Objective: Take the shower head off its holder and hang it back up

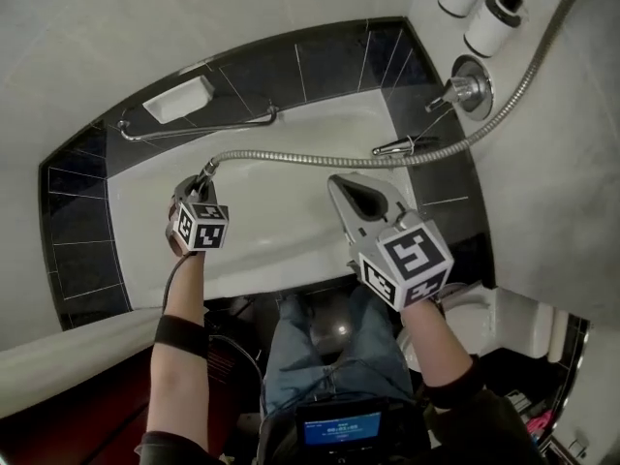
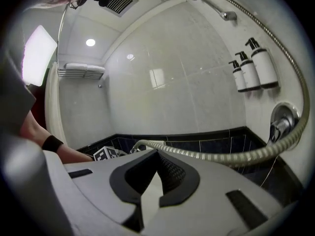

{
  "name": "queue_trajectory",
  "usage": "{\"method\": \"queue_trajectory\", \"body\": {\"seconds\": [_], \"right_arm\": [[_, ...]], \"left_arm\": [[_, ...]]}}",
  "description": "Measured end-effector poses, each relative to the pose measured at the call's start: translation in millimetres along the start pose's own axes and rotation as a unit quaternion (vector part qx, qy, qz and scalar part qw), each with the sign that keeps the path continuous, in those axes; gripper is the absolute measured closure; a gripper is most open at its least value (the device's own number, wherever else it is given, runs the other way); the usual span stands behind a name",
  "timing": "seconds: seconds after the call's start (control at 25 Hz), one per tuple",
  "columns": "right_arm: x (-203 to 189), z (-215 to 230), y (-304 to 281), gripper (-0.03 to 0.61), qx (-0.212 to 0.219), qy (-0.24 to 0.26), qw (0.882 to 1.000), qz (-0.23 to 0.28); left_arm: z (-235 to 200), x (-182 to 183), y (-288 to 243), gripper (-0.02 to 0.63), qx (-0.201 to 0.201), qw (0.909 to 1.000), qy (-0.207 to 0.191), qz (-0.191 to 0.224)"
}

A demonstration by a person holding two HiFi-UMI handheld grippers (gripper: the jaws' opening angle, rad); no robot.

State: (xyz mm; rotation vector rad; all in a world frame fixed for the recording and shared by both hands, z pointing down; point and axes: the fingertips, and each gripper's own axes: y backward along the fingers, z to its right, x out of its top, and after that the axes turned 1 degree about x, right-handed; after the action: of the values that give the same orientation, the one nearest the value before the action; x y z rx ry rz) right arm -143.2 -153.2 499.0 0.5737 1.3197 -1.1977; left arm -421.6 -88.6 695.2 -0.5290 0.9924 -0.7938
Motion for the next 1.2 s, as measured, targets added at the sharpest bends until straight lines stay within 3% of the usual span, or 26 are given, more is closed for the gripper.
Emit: {"method": "queue_trajectory", "body": {"seconds": [0.2,0.64,0.88,1.2], "right_arm": [[-97.9,6.6,-29.0,0.558,0.017,-0.024,0.998,-0.060],[-298.6,116.9,-91.6,0.558,-0.065,-0.059,0.987,-0.131],[-379.5,165.9,-97.3,0.558,-0.104,-0.069,0.979,-0.159],[-457.8,225.9,-78.2,0.558,-0.161,-0.089,0.966,-0.184]], "left_arm": [[76.2,-53.2,-56.6,0.531,-0.043,0.9977,0.047,-0.025],[210.9,-94.5,-171.2,0.531,-0.115,0.9886,0.097,-0.014],[281.0,-89.1,-234.8,0.531,-0.150,0.9841,0.095,0.002],[393.3,-36.0,-299.2,0.531,-0.214,0.9724,0.077,0.051]]}}
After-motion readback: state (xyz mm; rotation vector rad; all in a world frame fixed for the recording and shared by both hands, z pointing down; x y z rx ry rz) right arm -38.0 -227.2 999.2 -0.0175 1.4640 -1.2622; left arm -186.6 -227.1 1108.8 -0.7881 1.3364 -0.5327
